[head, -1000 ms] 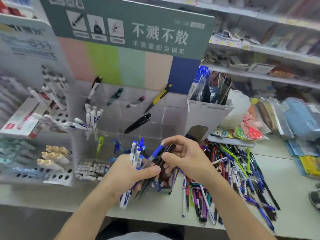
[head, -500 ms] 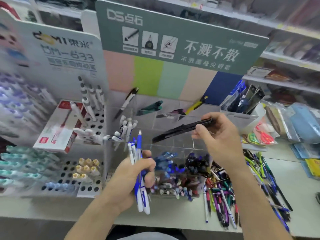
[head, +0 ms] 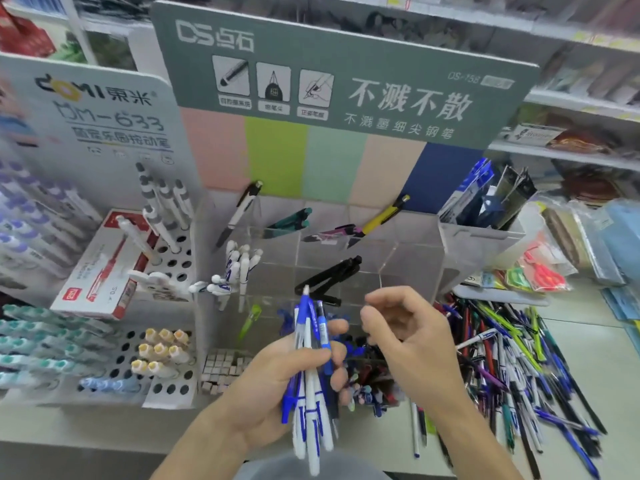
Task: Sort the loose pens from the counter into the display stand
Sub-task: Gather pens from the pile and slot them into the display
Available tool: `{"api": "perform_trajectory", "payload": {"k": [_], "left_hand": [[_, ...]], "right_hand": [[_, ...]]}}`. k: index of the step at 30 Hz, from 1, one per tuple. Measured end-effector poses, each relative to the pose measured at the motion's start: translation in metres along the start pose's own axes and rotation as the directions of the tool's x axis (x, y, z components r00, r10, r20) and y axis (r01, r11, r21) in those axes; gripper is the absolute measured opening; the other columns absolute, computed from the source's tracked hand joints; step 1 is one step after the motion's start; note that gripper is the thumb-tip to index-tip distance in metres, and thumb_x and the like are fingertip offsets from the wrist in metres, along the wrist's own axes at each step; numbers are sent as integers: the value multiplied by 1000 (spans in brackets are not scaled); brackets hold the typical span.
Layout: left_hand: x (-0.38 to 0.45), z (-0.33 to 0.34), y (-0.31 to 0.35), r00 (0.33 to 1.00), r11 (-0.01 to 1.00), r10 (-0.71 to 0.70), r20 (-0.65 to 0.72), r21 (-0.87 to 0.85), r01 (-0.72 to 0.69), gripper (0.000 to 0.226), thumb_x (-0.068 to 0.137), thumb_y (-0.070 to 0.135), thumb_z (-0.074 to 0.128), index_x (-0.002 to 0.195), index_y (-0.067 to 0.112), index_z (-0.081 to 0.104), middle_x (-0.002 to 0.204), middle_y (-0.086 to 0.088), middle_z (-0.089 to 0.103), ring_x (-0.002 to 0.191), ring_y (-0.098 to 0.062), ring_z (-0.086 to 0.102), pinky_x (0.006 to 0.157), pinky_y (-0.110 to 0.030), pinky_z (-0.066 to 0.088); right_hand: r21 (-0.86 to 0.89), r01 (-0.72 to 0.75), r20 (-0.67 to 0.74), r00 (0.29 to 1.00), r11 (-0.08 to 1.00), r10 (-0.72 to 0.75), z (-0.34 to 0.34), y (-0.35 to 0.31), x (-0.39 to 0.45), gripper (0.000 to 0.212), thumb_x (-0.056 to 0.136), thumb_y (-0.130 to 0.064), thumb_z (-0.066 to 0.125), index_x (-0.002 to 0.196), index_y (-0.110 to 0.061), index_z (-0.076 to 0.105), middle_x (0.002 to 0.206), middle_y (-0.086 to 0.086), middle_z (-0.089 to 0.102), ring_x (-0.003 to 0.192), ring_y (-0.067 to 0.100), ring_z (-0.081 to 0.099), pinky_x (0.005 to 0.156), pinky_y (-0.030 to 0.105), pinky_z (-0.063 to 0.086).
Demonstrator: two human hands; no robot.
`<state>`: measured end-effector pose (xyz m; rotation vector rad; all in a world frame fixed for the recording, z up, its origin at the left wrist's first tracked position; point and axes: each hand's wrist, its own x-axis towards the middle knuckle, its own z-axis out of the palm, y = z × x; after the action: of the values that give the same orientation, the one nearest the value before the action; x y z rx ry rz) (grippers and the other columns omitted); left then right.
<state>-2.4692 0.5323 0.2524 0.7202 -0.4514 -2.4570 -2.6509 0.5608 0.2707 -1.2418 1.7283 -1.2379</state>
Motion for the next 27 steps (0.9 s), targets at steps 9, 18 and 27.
{"api": "perform_trajectory", "payload": {"k": [9, 18, 27], "left_hand": [[23, 13, -37, 987, 982, -155, -43, 104, 159, 54, 81, 16, 65, 120, -19, 52, 83, -22, 52, 66, -30, 52, 61, -40, 48], [28, 13, -55, 969, 933, -237, -66, 261, 246, 37, 88, 30, 66, 99, -5, 63, 80, -23, 56, 70, -33, 57, 69, -42, 54], [26, -3, -60, 971, 948, -214, 107, 264, 180, 54, 96, 12, 66, 146, 15, 44, 102, -21, 47, 78, -32, 54, 78, -46, 52]], "right_hand": [[1, -90, 299, 951, 996, 86, -30, 15, -21, 14, 92, -17, 73, 97, -30, 72, 75, 1, 68, 66, 24, 68, 62, 32, 55], [-13, -161, 387, 909, 987, 154, -46, 37, -20, 33, 95, -11, 69, 120, -32, 68, 89, -5, 66, 72, 23, 70, 71, 48, 59], [-185, -34, 434, 894, 982, 113, -44, 40, -13, 43, 82, -19, 83, 122, -31, 71, 96, -10, 60, 83, 12, 68, 78, 32, 60]]}}
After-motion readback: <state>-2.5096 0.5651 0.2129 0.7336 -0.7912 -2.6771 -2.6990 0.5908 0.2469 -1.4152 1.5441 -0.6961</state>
